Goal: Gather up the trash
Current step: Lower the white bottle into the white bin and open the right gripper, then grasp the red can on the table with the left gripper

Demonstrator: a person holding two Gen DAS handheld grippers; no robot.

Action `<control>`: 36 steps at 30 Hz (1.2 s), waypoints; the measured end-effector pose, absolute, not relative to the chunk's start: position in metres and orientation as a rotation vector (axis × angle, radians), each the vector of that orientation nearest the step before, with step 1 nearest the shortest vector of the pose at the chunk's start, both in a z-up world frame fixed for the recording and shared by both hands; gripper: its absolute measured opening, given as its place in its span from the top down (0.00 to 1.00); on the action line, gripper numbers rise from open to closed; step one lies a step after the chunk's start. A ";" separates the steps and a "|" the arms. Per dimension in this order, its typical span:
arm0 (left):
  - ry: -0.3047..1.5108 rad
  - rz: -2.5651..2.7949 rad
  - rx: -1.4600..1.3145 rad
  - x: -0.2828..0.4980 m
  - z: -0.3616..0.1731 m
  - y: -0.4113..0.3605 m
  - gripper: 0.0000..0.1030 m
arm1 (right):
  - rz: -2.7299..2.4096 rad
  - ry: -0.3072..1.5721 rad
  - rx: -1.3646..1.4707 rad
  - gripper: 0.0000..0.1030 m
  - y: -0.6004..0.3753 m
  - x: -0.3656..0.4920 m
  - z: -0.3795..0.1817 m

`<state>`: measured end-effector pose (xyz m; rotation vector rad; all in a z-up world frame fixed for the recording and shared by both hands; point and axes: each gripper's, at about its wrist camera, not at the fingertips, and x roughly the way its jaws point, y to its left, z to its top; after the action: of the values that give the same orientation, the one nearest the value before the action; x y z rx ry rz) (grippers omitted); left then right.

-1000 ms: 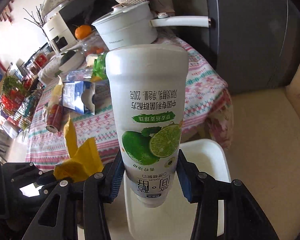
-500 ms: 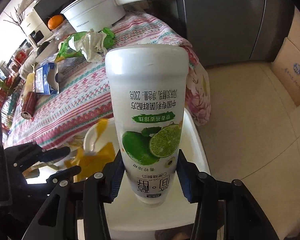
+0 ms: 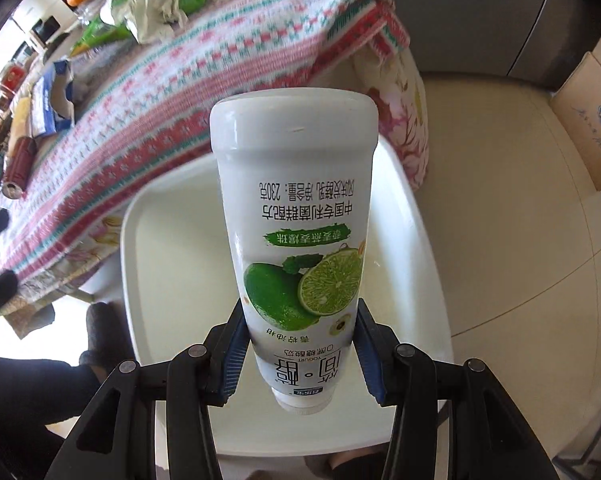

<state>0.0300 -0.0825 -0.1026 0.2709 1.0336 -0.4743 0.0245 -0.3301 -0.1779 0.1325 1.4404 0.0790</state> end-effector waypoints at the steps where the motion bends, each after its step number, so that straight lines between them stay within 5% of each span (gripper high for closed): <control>1: 1.034 -0.461 0.265 0.030 -0.103 -0.077 0.20 | 0.074 1.452 0.128 0.51 -0.329 0.025 -0.182; 7: 1.057 -0.416 0.214 0.032 -0.103 -0.044 0.19 | 0.070 1.488 0.168 0.49 -0.328 0.027 -0.193; 11: 1.059 -0.369 0.159 0.035 -0.097 -0.020 0.10 | 0.063 1.463 0.195 0.29 -0.328 0.028 -0.182; 36: 1.134 -0.063 -0.104 0.106 -0.090 0.119 0.09 | 0.225 1.259 0.166 0.23 -0.239 0.081 -0.087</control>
<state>0.1058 0.1195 -0.0897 -0.1042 1.1342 -0.0630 0.0809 -0.2390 -0.0866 0.1659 1.2586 0.2245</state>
